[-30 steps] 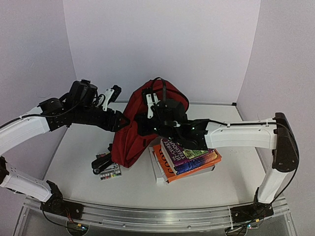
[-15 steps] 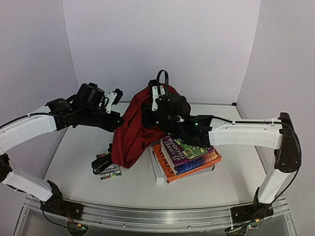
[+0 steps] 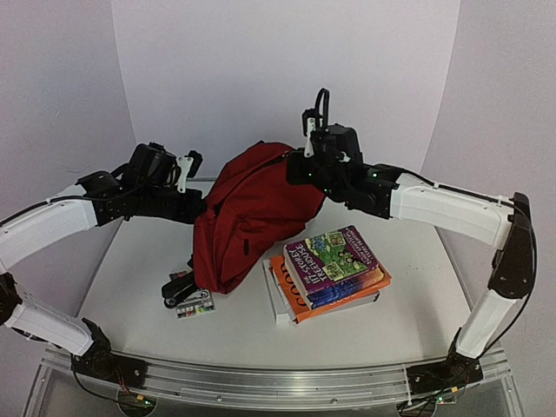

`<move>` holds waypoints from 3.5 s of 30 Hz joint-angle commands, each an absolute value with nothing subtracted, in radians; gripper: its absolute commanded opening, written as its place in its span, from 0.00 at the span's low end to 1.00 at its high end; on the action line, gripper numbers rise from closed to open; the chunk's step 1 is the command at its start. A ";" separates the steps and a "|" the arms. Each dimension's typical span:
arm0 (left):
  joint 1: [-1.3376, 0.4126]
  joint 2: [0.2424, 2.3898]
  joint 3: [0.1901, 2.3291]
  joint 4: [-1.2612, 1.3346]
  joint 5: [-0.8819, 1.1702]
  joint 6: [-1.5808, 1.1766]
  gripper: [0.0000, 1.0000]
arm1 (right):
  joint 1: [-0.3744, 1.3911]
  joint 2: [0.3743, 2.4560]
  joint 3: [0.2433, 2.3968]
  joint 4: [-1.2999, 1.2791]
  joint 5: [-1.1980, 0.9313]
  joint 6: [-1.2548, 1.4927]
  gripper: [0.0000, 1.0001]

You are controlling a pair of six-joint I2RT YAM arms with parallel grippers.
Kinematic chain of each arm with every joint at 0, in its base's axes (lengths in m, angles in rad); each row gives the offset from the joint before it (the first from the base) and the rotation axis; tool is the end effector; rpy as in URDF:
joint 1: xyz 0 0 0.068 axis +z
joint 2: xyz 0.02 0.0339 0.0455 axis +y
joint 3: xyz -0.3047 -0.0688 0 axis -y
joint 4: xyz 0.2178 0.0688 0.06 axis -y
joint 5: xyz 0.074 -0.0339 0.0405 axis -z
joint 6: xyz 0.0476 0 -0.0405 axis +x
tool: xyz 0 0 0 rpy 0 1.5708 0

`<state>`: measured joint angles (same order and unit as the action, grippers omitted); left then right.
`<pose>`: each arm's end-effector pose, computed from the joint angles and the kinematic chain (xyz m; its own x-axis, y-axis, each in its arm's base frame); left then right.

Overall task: Pack the student bag
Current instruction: Unzip the student bag at the center of the board.

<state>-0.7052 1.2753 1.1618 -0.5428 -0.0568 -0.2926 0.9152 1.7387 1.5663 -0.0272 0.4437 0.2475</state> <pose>0.1927 -0.1605 0.3658 -0.6217 0.1510 -0.7686 0.4528 0.8699 -0.1954 0.2664 0.3129 0.4125 -0.2297 0.0642 -0.9711 -0.4158 0.8957 0.1576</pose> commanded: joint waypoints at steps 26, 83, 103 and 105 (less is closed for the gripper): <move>-0.829 1.738 1.936 -0.749 0.325 0.040 0.81 | 0.782 1.587 1.453 -0.009 -0.101 0.330 0.00; -0.388 1.522 1.735 -0.610 0.518 -0.024 0.38 | 0.516 1.664 1.456 -0.009 -0.353 0.418 0.00; -0.392 1.777 1.933 -0.577 0.171 0.156 0.90 | 0.518 1.693 1.457 -0.010 -0.362 0.392 0.00; -0.390 1.838 1.985 -0.578 0.172 0.147 0.91 | 0.518 1.691 1.444 -0.009 -0.356 0.386 0.00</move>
<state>-0.3936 1.7614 1.8855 -0.6626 0.2733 0.1224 0.5159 1.7145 1.4311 -0.0319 -0.3557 0.4114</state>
